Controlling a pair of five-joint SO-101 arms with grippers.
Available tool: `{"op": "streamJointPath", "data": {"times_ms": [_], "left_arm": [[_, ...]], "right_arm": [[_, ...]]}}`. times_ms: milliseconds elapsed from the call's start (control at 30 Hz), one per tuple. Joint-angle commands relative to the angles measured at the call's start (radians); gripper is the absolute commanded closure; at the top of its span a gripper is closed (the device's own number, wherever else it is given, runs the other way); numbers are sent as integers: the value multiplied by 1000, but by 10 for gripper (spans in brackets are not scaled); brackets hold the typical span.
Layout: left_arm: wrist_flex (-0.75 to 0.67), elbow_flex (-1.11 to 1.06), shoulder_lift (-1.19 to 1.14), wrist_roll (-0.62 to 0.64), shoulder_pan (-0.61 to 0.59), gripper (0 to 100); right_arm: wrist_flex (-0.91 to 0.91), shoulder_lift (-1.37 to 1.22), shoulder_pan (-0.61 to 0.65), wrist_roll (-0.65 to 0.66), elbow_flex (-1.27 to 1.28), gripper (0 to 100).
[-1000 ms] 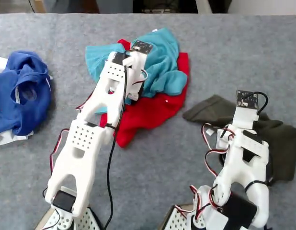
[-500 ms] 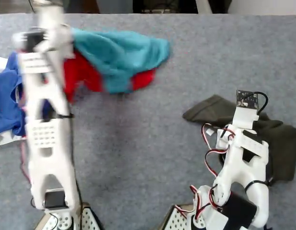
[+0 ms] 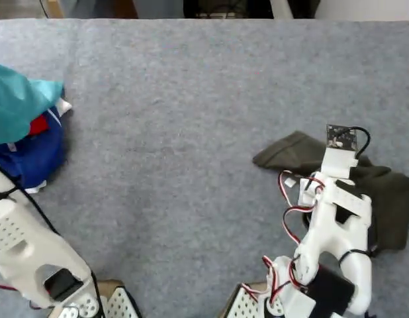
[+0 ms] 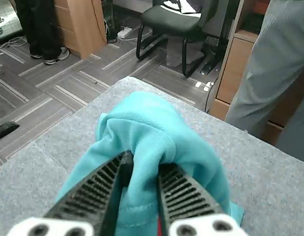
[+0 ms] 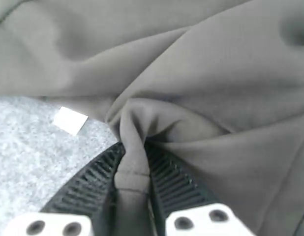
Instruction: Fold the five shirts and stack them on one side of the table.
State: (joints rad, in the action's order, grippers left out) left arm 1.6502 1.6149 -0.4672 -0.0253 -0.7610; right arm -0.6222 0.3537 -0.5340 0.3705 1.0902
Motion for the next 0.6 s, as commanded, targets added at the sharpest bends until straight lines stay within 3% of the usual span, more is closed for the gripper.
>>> {"op": "streamJointPath", "data": {"times_ms": [0,100,167,233,333,467,567], "left_arm": [[63,-13,28,3,62,970],[97,-119,-41,-32,142,955],[98,-214,-106,-41,170,891],[103,-306,-167,6,177,823],[109,-386,-222,91,174,798],[114,-410,-157,158,199,797],[114,-512,-15,158,288,795]], "right_arm": [[12,1,15,-6,2,984],[12,1,15,-5,2,984],[12,-1,15,-3,2,984],[12,-4,15,-3,-1,984],[12,-2,15,0,1,984],[11,-1,15,-6,4,984],[11,-2,15,-6,2,984]]}}
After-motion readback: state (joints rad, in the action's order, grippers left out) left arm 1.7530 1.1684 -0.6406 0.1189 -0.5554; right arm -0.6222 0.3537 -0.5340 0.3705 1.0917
